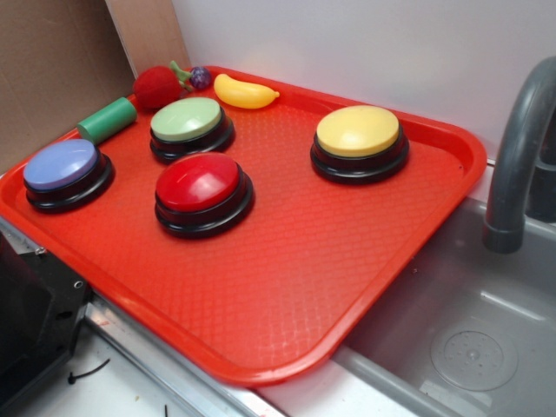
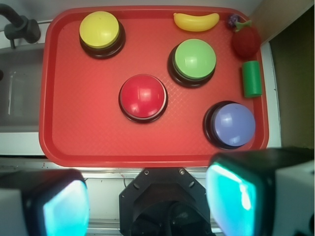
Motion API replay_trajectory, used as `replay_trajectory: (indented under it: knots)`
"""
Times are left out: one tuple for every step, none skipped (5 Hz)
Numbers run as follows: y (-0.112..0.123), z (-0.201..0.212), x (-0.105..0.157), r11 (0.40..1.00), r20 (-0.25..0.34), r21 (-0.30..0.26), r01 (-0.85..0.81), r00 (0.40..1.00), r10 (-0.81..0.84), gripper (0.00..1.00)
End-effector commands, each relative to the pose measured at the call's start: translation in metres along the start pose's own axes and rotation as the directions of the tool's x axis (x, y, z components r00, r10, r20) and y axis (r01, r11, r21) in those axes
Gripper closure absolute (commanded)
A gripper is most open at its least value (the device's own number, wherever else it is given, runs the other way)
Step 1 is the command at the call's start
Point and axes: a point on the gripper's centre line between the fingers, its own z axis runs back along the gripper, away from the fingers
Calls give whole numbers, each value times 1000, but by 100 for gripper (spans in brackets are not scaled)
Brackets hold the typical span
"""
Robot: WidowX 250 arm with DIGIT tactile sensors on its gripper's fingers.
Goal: Push the yellow button.
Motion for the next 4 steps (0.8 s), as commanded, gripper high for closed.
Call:
replay_trajectory:
  knots:
    - [0, 0, 0, 1000, 0, 0, 0, 1000, 0, 0]
    - [-3, -48, 45, 996, 123, 62, 71, 989, -78, 0]
    - [-10, -72, 93, 990, 157, 109, 88, 982, -105, 0]
    - [-10, -72, 93, 990, 157, 109, 88, 982, -105, 0]
